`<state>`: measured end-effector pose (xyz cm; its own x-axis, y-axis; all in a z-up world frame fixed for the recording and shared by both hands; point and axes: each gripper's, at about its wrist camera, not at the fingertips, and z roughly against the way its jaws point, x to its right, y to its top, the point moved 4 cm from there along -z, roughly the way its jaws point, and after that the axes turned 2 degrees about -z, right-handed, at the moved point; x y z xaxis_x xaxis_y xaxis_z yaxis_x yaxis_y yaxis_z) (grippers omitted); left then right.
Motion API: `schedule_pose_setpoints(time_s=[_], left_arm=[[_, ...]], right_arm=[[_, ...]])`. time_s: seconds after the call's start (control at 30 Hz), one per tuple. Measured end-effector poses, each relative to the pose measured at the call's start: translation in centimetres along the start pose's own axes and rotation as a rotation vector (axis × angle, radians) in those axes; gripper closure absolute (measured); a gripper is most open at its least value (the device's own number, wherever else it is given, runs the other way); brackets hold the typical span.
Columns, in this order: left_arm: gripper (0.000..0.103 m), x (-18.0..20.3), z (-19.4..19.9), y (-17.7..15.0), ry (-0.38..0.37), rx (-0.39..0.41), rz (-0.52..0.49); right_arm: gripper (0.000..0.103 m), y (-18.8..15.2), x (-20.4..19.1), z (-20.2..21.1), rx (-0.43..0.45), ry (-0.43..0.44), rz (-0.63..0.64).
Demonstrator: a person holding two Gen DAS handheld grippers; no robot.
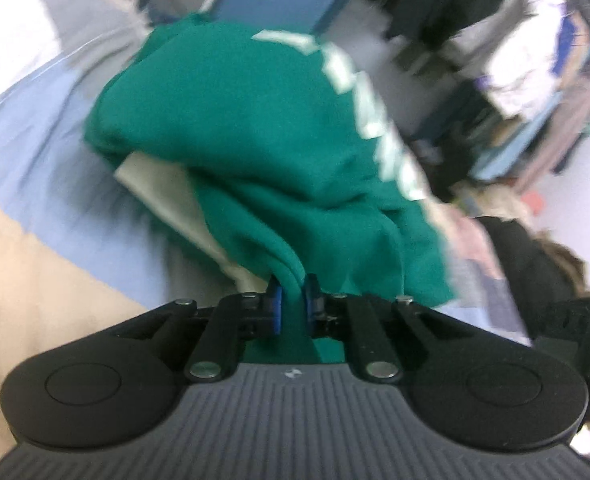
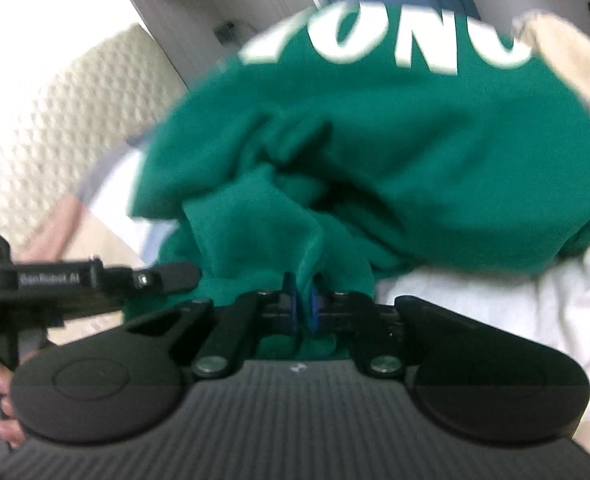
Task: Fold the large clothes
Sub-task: 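Lift the hoodie with both grippers and shake it out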
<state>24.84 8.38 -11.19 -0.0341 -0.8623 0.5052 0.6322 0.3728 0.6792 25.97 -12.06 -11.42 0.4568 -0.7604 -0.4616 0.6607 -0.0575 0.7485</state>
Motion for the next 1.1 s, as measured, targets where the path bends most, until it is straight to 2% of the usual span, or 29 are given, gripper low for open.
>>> schedule_pose_setpoints(time_s=[0.17,0.3,0.4,0.5,0.6,0.67,0.77,0.93,1.03,1.1], left_arm=[[0.093,3.7,3.7,-0.6,-0.161,0.059,-0.029],[0.093,7.2,7.7,-1.4,-0.268,0.104,-0.07],[0.093,9.5,10.5,-2.4,-0.348,0.125,-0.061],[0.093,11.7,12.7,-3.6,-0.433,0.117,-0.053],[0.093,13.3,15.4,-5.5,-0.475,0.085,0.01],[0.093,13.8,15.5,-7.1,-0.459,0.025,0.021],[0.093,14.8,14.9,-9.2,-0.381,-0.064,0.025],[0.093,13.6,12.2,-11.4,-0.192,-0.199,0.044],[0.092,13.6,11.3,-11.5,-0.107,-0.219,0.018],[0.087,12.8,10.3,-10.8,-0.095,-0.223,0.031]], right_arm=[[0.095,1.2,-2.6,5.8,0.08,0.051,0.068],[0.095,0.6,-4.0,10.5,0.124,0.074,0.082],[0.095,0.4,-6.1,14.0,0.173,0.103,0.129],[0.095,0.1,-7.9,17.6,0.23,0.131,0.179],[0.095,-1.1,-8.9,20.6,0.246,0.126,0.214],[0.095,-2.3,-8.9,21.7,0.233,0.097,0.233],[0.095,-3.9,-8.2,21.2,0.154,0.045,0.181],[0.094,-6.1,-7.0,18.2,-0.011,-0.019,0.114],[0.092,-6.6,-6.5,17.2,-0.072,-0.019,0.054],[0.091,-7.4,-5.8,17.8,-0.078,-0.011,0.012]])
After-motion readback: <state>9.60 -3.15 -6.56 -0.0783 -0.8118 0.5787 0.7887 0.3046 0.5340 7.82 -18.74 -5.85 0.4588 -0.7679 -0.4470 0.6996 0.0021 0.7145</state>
